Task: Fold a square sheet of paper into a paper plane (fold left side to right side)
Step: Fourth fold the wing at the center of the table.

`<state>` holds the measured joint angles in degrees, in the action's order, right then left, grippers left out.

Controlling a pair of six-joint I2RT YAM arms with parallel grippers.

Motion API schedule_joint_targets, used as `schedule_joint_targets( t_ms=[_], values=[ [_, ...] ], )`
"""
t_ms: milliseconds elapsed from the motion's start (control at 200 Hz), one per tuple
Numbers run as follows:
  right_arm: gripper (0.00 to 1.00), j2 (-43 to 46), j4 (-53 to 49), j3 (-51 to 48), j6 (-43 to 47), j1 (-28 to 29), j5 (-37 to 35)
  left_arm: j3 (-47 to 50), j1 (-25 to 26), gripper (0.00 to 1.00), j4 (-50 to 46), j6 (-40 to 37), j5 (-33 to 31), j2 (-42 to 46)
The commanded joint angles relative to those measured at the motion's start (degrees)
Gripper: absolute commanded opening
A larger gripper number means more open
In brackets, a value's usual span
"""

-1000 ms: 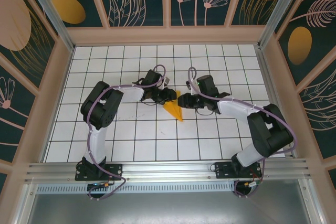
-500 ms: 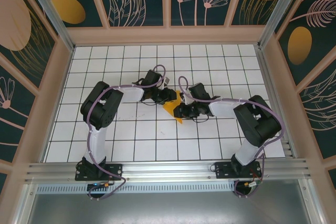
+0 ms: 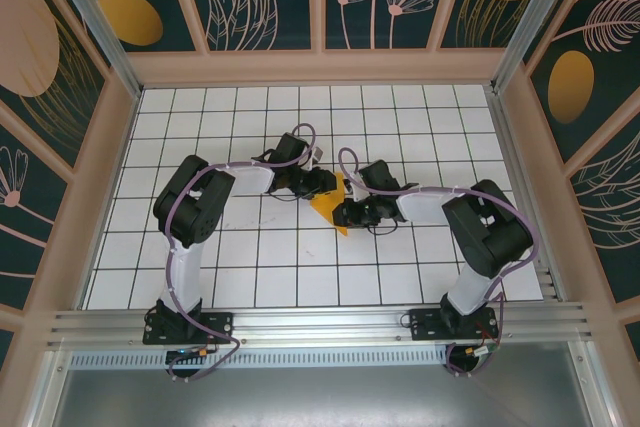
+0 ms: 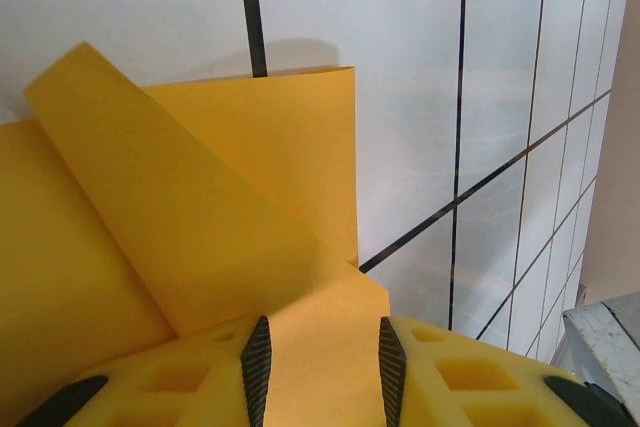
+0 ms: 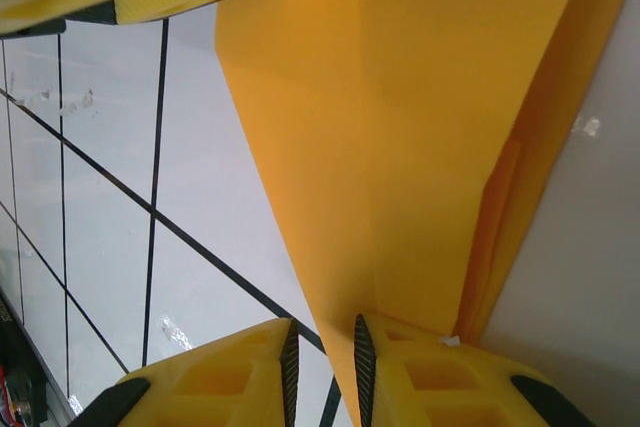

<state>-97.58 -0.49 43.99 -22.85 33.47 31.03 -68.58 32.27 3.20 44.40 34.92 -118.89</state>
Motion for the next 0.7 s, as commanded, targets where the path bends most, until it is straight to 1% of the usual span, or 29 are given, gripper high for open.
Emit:
schedule_joint_targets(
  t_ms=[0, 210, 305, 455, 696],
  values=[
    [0.25, -1.35, -4.04, -0.25, 0.79, 0.04, -1.35, 1.78, 0.26, 0.38, -4.99, -1.36, -5.2, -3.54],
    [0.17, -0.43, -7.18, -2.3, 1.29, 0.03, -1.85, 1.5, 0.24, 0.38, -5.37, -1.54, -5.47, -3.65],
    [0.15, 0.23, -9.19, -3.24, 2.0, 0.28, -2.32, 1.34, 0.25, 0.38, -5.4, -1.65, -5.49, -3.72],
    [0.13, 0.96, -12.43, -4.24, 2.98, 0.63, -3.44, 1.43, 0.25, 0.38, -5.49, -1.79, -5.65, -3.71],
    [0.13, 3.27, -15.19, -6.25, 2.57, 1.26, -4.3, 1.52, 0.25, 0.38, -5.5, -1.86, -5.97, -3.67]
  ],
)
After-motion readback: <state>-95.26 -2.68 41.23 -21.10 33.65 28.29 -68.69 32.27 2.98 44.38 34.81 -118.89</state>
